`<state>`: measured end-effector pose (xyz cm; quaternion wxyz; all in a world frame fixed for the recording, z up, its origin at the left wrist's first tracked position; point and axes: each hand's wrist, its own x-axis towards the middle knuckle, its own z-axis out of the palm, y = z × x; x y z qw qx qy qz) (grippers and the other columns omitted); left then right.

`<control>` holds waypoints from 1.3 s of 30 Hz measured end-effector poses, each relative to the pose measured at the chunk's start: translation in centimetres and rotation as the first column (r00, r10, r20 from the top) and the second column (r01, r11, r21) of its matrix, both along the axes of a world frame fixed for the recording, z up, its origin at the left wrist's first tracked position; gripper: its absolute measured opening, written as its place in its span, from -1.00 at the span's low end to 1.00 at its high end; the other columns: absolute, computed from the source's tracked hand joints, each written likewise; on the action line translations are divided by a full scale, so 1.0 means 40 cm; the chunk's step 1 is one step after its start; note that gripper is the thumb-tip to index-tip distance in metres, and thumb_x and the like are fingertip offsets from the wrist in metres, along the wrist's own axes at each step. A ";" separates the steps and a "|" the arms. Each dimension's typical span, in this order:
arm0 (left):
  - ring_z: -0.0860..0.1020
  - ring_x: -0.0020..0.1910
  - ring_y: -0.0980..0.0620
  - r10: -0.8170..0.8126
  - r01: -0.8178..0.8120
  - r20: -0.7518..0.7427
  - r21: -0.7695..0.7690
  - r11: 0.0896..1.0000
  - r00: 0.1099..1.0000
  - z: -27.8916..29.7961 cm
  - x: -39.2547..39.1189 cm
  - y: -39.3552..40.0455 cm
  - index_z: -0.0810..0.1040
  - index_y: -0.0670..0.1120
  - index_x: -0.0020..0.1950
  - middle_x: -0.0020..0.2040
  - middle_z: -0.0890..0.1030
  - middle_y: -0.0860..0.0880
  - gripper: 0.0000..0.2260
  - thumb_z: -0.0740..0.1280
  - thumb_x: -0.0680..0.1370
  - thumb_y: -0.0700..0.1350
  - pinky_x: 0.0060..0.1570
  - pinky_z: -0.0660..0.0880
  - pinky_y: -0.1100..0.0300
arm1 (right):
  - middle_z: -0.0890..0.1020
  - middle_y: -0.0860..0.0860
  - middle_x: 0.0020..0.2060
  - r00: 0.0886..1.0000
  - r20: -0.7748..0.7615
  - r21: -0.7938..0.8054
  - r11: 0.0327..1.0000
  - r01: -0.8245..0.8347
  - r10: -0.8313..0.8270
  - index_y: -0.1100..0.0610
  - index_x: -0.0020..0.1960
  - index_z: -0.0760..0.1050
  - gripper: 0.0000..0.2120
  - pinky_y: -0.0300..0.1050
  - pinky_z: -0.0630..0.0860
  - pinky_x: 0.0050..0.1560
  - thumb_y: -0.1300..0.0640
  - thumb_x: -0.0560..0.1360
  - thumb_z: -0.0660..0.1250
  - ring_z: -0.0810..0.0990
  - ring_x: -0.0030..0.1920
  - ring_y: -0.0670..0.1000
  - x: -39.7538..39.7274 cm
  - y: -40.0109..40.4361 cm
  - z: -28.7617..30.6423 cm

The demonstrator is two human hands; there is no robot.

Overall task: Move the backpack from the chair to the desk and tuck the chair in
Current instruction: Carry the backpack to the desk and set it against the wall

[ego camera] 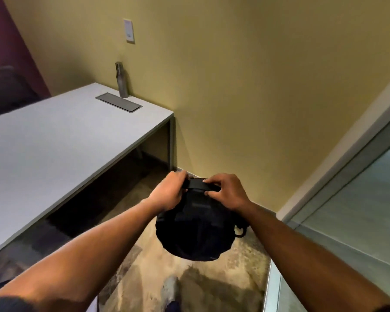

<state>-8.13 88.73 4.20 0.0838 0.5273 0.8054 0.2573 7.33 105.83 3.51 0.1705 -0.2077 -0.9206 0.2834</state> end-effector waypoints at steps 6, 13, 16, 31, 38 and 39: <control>0.49 -0.05 -0.08 -0.022 0.024 -0.021 0.104 0.994 1.000 0.040 -0.199 0.145 0.46 -0.07 -0.01 -0.04 0.57 -0.07 -0.91 0.34 0.56 -0.19 -0.06 0.49 -0.06 | 0.79 -0.01 0.02 0.999 -0.025 0.015 1.000 -0.020 0.021 0.06 0.16 0.76 -0.66 -0.02 0.66 0.16 0.21 0.39 0.64 0.73 0.01 -0.02 -0.213 0.169 0.043; 0.56 0.01 -0.09 -0.065 0.088 -0.140 0.166 0.982 0.988 0.113 -0.424 0.299 0.61 -0.11 0.14 0.03 0.67 -0.09 -0.86 0.36 0.59 -0.18 -0.01 0.49 0.03 | 0.79 0.03 0.01 0.996 -0.076 0.036 0.999 -0.037 0.040 0.11 0.16 0.76 -0.65 -0.15 0.61 0.07 0.23 0.39 0.63 0.73 -0.01 0.01 -0.423 0.342 0.096; 0.56 0.06 -0.09 -0.059 0.081 -0.162 0.134 0.988 0.985 0.127 -0.510 0.356 0.62 -0.08 0.21 0.07 0.67 -0.08 -0.81 0.38 0.60 -0.13 0.04 0.50 0.01 | 0.79 0.03 0.01 0.993 -0.093 0.052 0.996 -0.071 0.075 0.11 0.16 0.76 -0.66 -0.14 0.62 0.06 0.21 0.40 0.63 0.73 -0.01 0.00 -0.507 0.405 0.115; 0.59 0.12 -0.10 0.263 -0.232 -0.225 0.155 0.960 0.938 0.282 -0.846 0.606 0.65 0.04 0.29 0.13 0.69 -0.07 -0.68 0.37 0.58 -0.23 0.10 0.56 -0.01 | 0.77 -0.18 -0.18 0.920 -0.227 -0.032 0.942 -0.335 0.320 0.02 -0.06 0.80 -0.79 -0.32 0.54 -0.11 0.18 0.30 0.61 0.71 -0.16 -0.22 -0.997 0.747 0.252; 0.64 -0.05 -0.11 0.291 -0.242 -0.309 0.187 0.952 0.905 0.379 -1.015 0.675 0.70 -0.02 0.21 -0.03 0.70 -0.13 -0.76 0.42 0.58 -0.22 -0.08 0.59 0.00 | 0.77 -0.14 -0.22 0.866 -0.312 -0.040 0.905 -0.423 0.391 0.02 -0.08 0.80 -0.79 -0.09 0.68 -0.13 0.13 0.28 0.58 0.73 -0.19 -0.14 -1.210 0.822 0.334; 0.64 -0.07 -0.10 0.289 -0.240 -0.317 0.185 0.953 0.903 0.389 -1.046 0.680 0.70 -0.02 0.20 -0.04 0.70 -0.12 -0.77 0.42 0.57 -0.22 -0.09 0.59 0.01 | 0.77 -0.14 -0.23 0.860 -0.327 -0.045 0.903 -0.428 0.392 0.02 -0.10 0.80 -0.80 -0.07 0.69 -0.12 0.15 0.28 0.58 0.74 -0.20 -0.13 -1.245 0.828 0.342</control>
